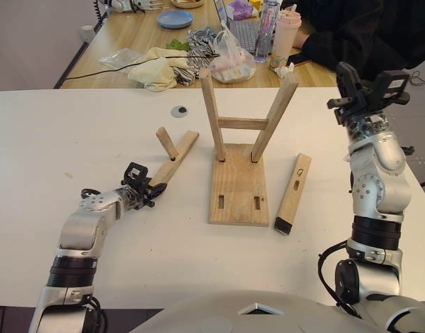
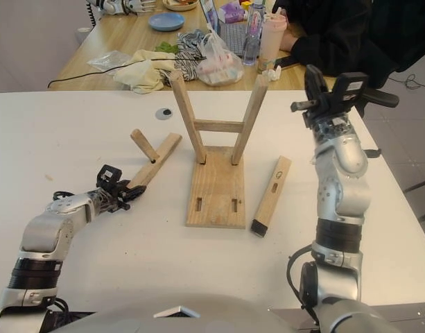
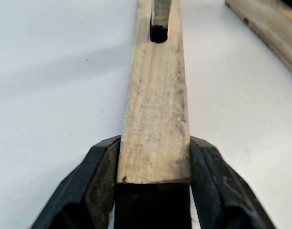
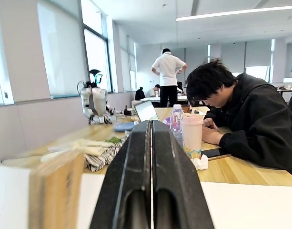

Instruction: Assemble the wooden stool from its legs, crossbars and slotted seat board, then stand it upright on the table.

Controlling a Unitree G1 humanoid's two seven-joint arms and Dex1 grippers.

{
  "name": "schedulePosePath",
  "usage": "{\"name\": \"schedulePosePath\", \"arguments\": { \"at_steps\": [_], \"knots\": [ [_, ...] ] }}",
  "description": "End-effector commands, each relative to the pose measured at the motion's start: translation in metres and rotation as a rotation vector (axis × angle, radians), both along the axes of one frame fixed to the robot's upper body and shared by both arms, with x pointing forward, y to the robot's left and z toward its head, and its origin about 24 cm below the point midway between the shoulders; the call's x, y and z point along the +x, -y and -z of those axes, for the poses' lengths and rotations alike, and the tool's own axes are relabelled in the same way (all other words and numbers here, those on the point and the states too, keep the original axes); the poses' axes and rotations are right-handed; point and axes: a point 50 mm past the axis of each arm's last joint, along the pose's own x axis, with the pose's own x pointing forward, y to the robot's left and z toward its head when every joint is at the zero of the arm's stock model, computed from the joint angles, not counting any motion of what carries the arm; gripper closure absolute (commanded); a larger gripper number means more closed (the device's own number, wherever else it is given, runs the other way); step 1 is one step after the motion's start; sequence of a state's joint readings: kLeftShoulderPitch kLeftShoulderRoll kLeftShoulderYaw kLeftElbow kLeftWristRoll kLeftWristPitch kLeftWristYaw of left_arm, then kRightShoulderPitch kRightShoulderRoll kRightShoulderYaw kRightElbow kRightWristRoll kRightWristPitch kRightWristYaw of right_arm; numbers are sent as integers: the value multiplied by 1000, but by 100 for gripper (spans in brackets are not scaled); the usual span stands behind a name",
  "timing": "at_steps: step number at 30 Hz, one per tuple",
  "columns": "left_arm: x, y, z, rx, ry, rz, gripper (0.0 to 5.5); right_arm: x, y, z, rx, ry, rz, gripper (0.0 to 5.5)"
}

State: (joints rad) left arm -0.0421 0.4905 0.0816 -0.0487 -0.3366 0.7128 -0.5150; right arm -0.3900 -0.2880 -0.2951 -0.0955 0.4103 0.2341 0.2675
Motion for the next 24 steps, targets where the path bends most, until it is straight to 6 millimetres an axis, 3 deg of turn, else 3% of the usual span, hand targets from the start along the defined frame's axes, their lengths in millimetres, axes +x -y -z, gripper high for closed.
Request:
{"name": "schedulePosePath", "arguments": {
  "at_steps": [1,4,5,6,8,11,16,24],
  "knots": [
    [25,-9,-33,-209,176,-97,349,10,15,-18,21,22,-2,550],
    [52,-9,-109,-452,401,-29,349,25,14,-46,101,37,-166,550],
    [52,7,-157,-618,485,177,349,29,-3,-73,275,38,-419,530],
    [44,21,-193,-734,533,373,349,27,-22,-95,384,40,-662,513],
    [27,37,-227,-844,564,615,351,14,-48,-115,433,24,-962,472],
    [26,38,-233,-856,564,620,351,11,-57,-109,410,-28,-996,421],
    [17,45,-243,-926,547,696,351,7,-52,-107,503,-74,-1060,344],
    [11,68,-222,-1001,459,750,351,-20,-51,-127,599,-5,-1297,223]
  ]
}}
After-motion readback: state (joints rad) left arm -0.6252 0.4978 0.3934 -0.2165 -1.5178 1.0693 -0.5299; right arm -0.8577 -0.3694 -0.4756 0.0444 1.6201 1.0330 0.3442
